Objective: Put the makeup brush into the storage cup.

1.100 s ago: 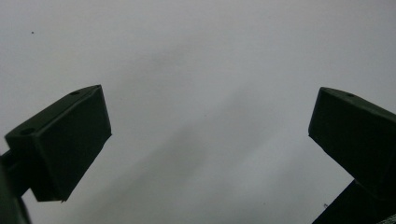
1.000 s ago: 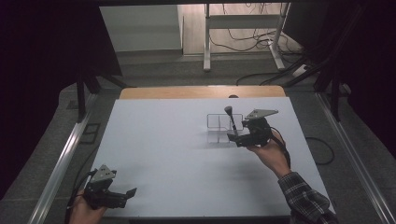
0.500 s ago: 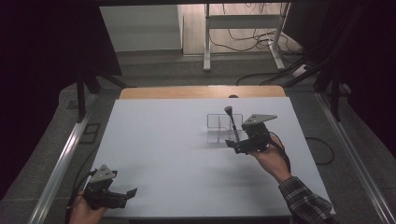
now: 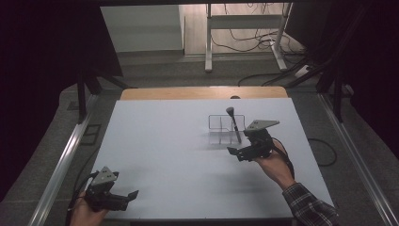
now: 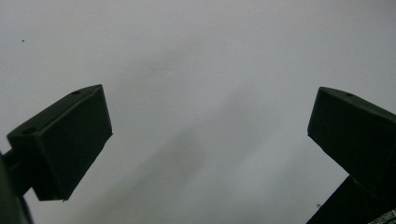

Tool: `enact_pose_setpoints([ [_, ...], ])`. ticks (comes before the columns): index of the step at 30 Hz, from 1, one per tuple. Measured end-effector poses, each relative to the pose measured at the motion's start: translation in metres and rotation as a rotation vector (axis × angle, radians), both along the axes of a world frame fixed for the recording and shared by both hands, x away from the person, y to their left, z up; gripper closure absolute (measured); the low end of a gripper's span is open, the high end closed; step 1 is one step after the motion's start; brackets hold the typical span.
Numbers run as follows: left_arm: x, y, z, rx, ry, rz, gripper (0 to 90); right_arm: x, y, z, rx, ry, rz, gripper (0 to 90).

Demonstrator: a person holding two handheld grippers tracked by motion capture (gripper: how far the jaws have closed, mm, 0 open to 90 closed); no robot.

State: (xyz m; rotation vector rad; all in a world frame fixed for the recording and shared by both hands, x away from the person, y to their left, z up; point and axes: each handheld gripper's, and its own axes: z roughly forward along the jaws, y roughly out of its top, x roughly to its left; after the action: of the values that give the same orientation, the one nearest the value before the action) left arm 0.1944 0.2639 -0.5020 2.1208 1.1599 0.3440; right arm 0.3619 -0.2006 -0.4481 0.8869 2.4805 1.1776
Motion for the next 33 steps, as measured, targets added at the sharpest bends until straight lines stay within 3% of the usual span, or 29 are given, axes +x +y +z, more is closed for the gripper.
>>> enact_pose_setpoints([
  [9,0.000,0.000,0.001,0.005,-0.007,0.003,0.1,-0.009,-0.003,-0.002,0.010,0.030,0.008,1.4],
  [33,-0.002,0.002,0.004,0.000,-0.057,0.017,0.0,-0.038,-0.019,-0.004,0.016,0.003,-0.001,0.0],
])
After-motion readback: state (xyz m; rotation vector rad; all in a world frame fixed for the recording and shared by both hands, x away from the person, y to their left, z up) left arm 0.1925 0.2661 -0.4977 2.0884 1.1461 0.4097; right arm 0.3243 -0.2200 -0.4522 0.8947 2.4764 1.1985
